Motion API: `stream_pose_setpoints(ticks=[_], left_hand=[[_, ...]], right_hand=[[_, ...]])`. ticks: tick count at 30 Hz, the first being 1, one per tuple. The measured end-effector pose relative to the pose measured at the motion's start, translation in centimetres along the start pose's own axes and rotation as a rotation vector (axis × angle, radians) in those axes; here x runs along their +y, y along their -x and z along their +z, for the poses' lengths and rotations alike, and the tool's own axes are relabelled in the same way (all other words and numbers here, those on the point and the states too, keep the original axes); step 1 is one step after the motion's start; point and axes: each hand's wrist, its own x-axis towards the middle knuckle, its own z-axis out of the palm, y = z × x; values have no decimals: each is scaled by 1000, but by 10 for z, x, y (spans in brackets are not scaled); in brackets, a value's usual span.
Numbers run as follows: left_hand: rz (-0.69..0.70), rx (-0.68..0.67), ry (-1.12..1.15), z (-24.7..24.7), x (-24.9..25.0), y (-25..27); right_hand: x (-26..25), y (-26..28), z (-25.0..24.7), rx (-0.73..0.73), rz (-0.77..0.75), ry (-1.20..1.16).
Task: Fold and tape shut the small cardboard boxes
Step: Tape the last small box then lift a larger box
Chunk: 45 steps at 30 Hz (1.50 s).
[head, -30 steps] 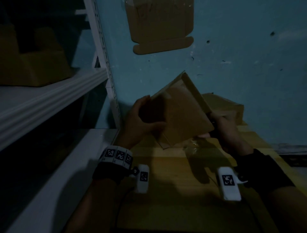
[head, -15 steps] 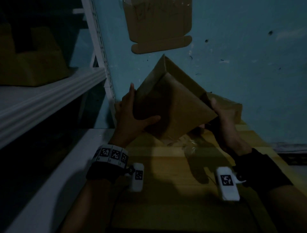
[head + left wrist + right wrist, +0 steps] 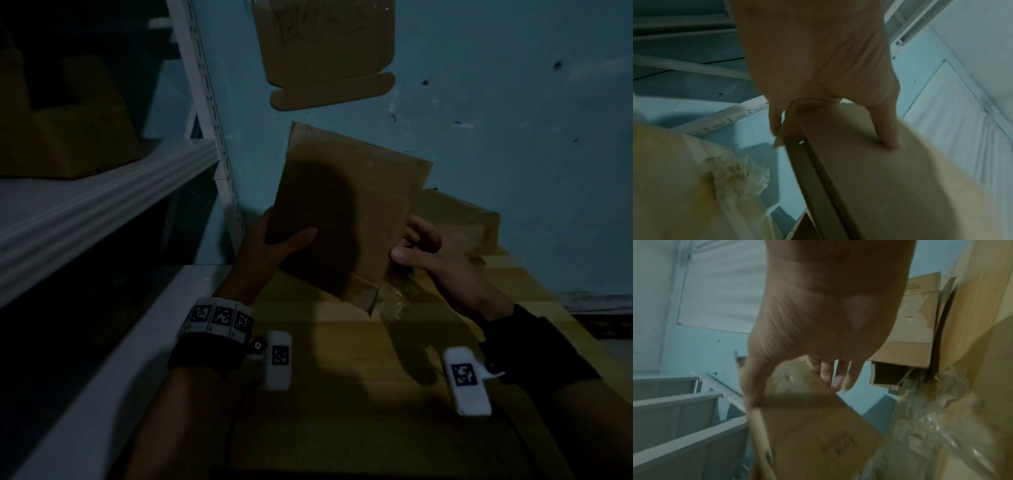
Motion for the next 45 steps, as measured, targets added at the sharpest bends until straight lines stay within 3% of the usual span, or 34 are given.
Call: stream_pose_setpoints(ticks=[4, 10, 17, 20, 26, 30, 35, 39, 43, 45], left_hand=[[-66, -52, 22, 4, -2, 1], [-118, -5, 56, 2, -5, 3], [-110, -9, 64, 1, -6, 1], [-142, 4, 93, 0, -4, 1], [-112, 27, 111, 1, 2, 1], [-120, 69, 190, 8, 3, -6], [-199, 270, 326, -1, -2, -24], [-203, 311, 409, -3, -7, -28], [-209, 325, 484, -5, -6, -32], [-209, 319, 498, -4, -7, -33]], right_hand=[[0, 0, 3, -7, 7, 17], [3, -3, -6, 275, 43, -23], [7, -4, -12, 411, 32, -5], [5, -3, -13, 380, 15, -1], [-6, 1, -16, 182, 11, -148], [-23, -2, -23, 298, -112, -174], [-36, -12, -55, 600, -281, 72], [-53, -23, -65, 712, -440, 142], [-55, -44, -71, 601, -520, 328], [-44, -54, -83, 524, -526, 582]])
